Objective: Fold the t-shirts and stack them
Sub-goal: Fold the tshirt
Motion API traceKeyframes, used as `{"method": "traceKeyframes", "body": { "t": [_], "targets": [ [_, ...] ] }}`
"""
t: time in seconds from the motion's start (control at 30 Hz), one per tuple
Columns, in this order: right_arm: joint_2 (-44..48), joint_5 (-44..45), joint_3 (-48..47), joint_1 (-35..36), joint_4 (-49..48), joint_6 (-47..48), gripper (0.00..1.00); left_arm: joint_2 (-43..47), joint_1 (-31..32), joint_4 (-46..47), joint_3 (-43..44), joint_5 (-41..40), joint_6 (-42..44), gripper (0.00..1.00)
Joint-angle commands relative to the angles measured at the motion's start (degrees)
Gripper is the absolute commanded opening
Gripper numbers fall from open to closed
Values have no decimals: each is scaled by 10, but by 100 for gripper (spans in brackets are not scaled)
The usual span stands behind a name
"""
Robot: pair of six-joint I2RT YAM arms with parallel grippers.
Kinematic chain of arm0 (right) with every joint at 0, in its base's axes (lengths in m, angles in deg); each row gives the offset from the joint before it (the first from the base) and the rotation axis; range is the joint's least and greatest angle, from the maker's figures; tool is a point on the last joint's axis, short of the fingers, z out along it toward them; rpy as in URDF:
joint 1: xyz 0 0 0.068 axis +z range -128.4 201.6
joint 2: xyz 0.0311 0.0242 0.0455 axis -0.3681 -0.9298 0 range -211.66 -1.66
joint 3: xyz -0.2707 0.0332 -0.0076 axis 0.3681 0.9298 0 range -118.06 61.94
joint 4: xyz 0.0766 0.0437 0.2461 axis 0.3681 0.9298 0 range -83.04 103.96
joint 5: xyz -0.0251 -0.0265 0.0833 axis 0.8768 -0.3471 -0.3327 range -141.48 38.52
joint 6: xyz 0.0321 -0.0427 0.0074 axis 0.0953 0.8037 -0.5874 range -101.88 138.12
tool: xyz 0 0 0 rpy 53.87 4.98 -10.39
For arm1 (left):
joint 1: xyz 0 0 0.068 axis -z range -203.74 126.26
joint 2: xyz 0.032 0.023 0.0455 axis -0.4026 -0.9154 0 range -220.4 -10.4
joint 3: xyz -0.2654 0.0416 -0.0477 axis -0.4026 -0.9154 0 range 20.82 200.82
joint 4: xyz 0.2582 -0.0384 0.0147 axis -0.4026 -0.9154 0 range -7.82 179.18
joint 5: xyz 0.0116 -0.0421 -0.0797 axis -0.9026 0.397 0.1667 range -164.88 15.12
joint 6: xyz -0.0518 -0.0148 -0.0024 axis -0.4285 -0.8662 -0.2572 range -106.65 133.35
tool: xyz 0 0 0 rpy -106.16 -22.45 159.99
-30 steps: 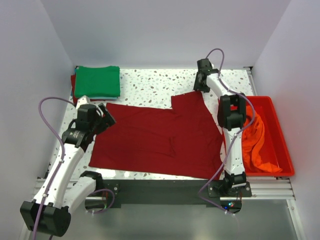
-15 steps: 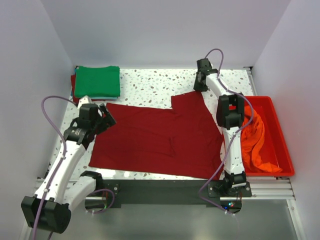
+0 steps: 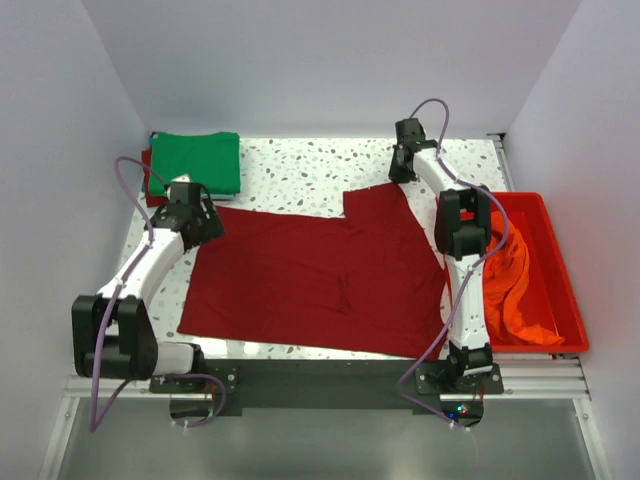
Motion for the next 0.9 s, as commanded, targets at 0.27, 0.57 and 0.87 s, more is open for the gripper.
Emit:
{"method": "traceKeyframes", "body": {
  "t": [0.27,0.57,0.87],
  "targets": [
    [48,-8,61,-4,30,-11,2,-182,-35,247,75,98,150,58],
    [61,-18,64,-3,37,-15,2,-276,-35,325,100,114,153,48],
    [61,-27,64,-4,42,-8,1,-292,-35,372,92,66,155,47]
  ]
}}
